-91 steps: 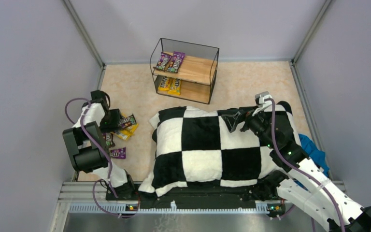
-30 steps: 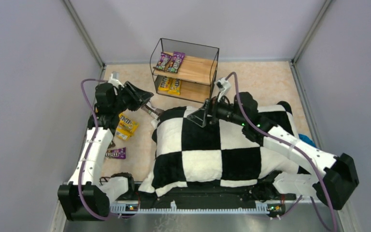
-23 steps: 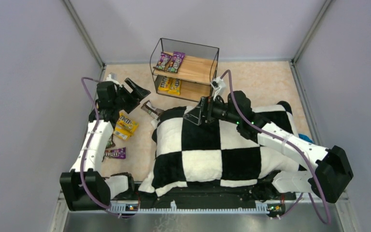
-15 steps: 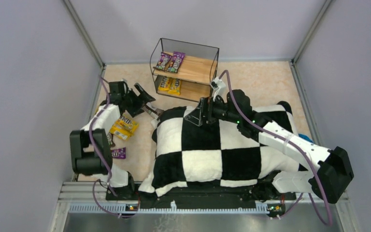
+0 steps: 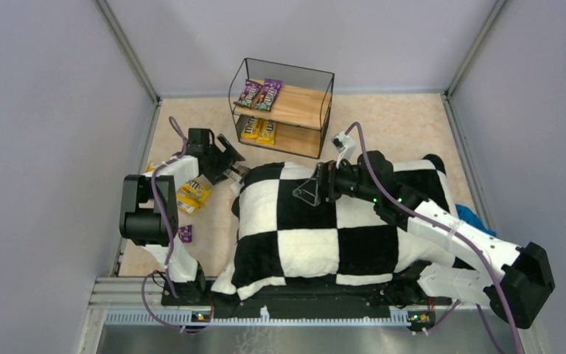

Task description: Place and organize the candy bags onto the shelf

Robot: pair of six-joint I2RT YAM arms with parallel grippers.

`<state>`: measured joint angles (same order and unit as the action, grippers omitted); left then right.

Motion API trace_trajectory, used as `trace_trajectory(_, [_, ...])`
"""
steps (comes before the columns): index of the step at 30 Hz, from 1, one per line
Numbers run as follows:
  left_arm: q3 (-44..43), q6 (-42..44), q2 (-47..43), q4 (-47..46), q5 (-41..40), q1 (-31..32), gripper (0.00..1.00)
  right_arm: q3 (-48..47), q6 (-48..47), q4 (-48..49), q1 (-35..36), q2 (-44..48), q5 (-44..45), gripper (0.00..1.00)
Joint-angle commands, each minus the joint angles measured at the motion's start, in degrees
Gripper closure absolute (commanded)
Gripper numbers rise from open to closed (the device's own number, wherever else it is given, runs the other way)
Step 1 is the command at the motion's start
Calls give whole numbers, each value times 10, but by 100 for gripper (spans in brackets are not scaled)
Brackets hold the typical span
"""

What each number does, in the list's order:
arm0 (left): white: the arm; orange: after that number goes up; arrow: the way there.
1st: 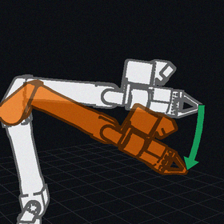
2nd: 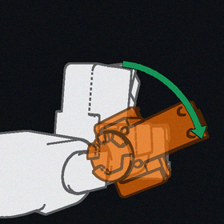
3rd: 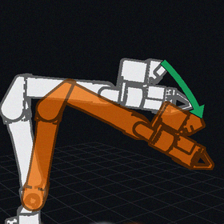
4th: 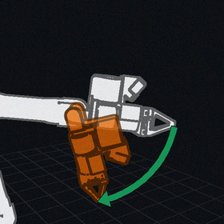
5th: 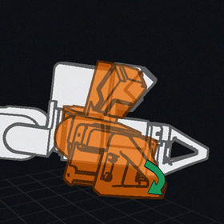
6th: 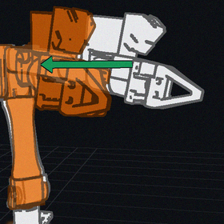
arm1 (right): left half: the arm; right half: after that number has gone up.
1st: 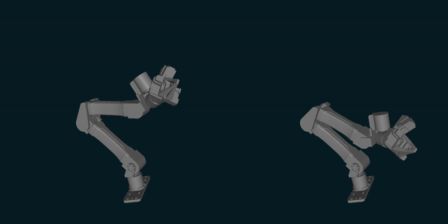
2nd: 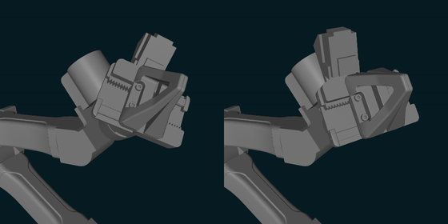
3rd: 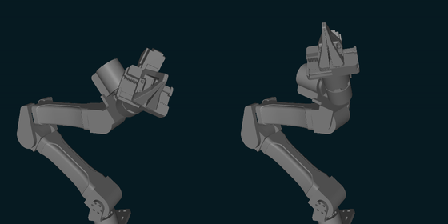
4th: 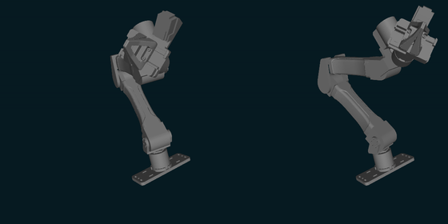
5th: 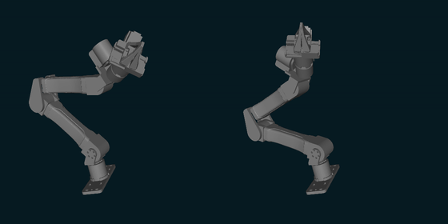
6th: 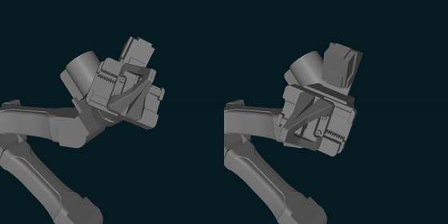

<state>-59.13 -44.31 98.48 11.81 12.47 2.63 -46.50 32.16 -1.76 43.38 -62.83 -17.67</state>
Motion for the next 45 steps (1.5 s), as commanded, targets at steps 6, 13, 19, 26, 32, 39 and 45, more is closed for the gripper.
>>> trace_trajectory(6, [66,-79,3,-110,-18,-3,2,37,11,67,1,85,131,5])
trace_trajectory(13, [116,-119,4,-197,15,-15,28,-3,-30,22,1,90,158,5])
trace_trajectory(19, [147,-131,-1,-236,29,-22,50,2,-14,22,1,86,155,6])
trace_trajectory(26, [165,-142,7,-263,72,-54,74,13,16,41,1,59,117,11])
trace_trajectory(32, [197,-176,10,-321,149,-91,83,-11,16,28,2,19,95,14])
trace_trajectory(39, [204,-184,-76,-308,251,-153,84,-20,32,58,10,-25,85,14])
trace_trajectory(45, [179,-179,-191,-284,329,-159,83,-89,15,63,27,-99,70,14])
